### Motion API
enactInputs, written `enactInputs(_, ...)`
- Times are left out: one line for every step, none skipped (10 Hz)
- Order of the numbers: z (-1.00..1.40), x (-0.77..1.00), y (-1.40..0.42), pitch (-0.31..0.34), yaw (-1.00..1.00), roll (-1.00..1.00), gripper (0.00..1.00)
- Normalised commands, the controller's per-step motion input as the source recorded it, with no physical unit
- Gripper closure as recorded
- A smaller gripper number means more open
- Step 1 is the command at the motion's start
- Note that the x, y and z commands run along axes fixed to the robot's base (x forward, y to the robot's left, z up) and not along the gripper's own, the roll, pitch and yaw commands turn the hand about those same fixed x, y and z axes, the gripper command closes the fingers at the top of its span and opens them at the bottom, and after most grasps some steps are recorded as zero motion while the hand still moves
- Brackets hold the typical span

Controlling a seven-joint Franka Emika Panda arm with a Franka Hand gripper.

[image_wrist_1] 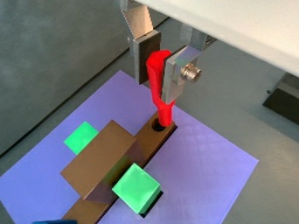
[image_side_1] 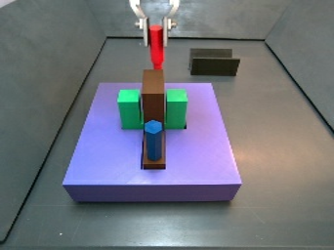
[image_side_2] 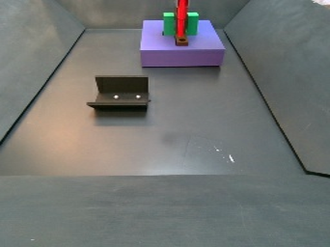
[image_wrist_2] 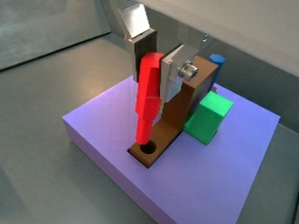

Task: Pick up the red object. Move up. Place the red object on the fixture. Regrasp the red object. Move to above the board. Insert the red object.
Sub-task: Insert the red object.

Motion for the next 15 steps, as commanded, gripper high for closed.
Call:
enactInputs(-0.22, -0.01, 0.00, -0.026, 0.06, -0.12, 1.00)
enactInputs(-0.15, -0.03, 0.00, -0.024, 0.05, -0.16, 1.00)
enactInputs(-0.14, -0.06, 0.00, -0.031, 0.04, -0.16, 1.00)
enactInputs(-0.08, -0.11, 0.00, -0.027, 0.03, -0.19, 1.00)
enactInputs(-0.06, -0.13, 0.00, -0.037, 0.01, -0.18, 1.00)
enactInputs(-0.06, -0.15, 0.00, -0.043, 0.03, -0.17, 1.00)
enactInputs(-0.12, -0.05, -0.03, -0.044, 0.07, -0.14, 1.00)
enactInputs(-0.13, 0.00, 0.00, -0.039, 0.07, -0.14, 1.00)
enactInputs(-0.13, 0.00, 0.00, -0.027, 0.10, -0.16, 1.00)
enactInputs(-0.13, 0.00, 0.00, -0.014, 0.11, -0.17, 1.00)
enactInputs(-0.15, 0.01, 0.00, -0.013, 0.12, -0.15, 1.00)
enactInputs(-0.20, 0.02, 0.00, -0.027, 0.14, -0.14, 1.00)
enactInputs(-0.22, 0.00, 0.00, -0.033, 0.14, -0.14, 1.00)
enactInputs(-0.25, 0.00, 0.00, -0.041, 0.14, -0.13, 1.00)
enactInputs(-0.26, 0.00, 0.00, -0.047, 0.14, -0.13, 1.00)
